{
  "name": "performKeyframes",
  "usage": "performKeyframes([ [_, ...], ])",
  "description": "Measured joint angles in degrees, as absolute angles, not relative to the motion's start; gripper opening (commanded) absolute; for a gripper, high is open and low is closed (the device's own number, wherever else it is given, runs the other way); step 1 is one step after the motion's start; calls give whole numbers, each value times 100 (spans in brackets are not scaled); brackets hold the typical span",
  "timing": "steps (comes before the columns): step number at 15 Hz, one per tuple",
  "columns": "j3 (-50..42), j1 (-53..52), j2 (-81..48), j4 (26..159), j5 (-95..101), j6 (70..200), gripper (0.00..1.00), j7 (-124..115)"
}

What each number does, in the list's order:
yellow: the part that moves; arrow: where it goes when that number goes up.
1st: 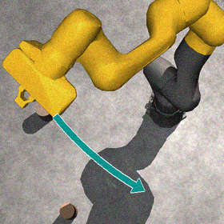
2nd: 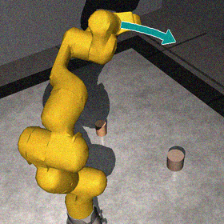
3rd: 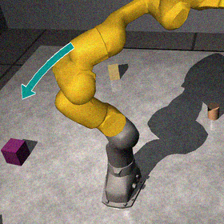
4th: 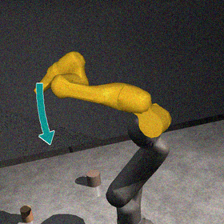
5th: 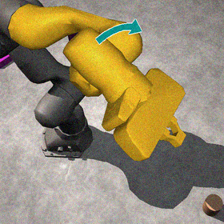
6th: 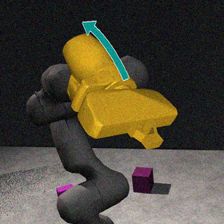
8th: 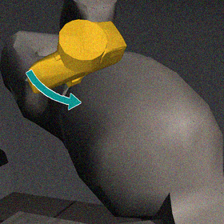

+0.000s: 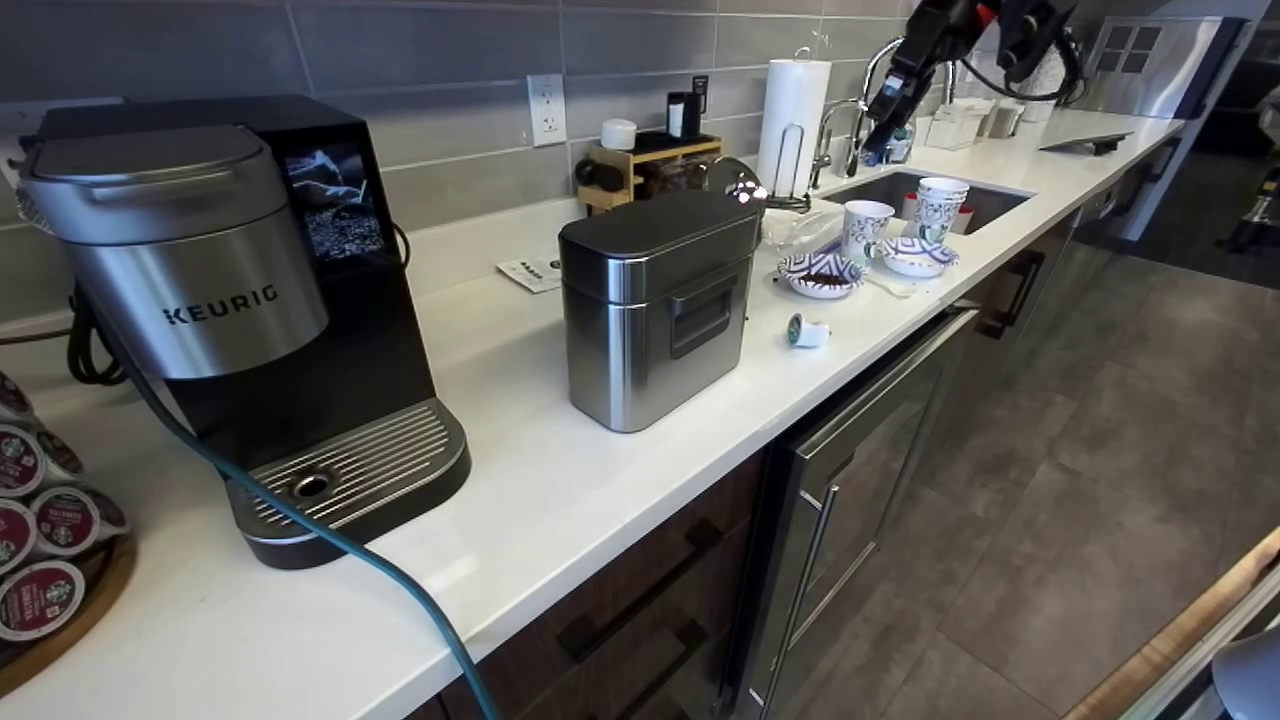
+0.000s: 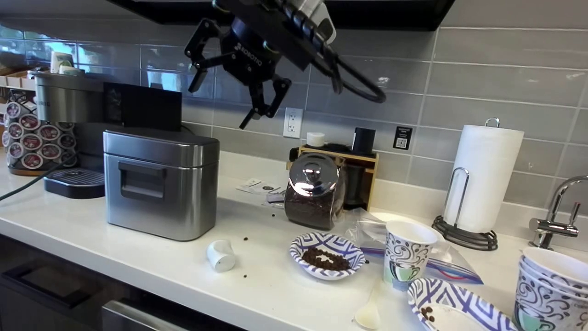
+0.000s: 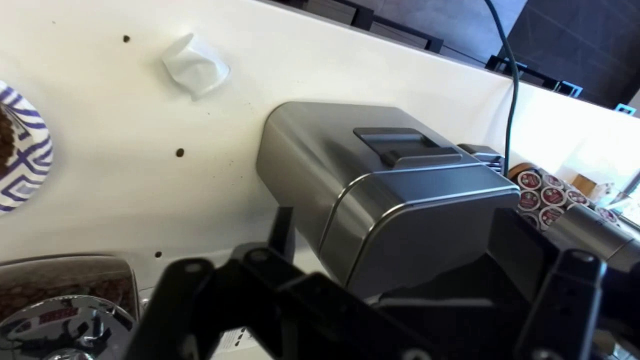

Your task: Open the silver bin, pick up the small white container and put it inside the silver bin

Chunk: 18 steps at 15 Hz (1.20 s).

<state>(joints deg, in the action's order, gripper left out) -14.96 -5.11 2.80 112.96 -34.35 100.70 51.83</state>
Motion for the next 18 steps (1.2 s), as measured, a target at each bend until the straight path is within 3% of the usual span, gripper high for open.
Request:
performKeyframes([
  [8,-548,-167,-618,10610,-4023,10247,100,5130],
  [18,-402,-7,-586,10608,-4021,10396,100,5131],
])
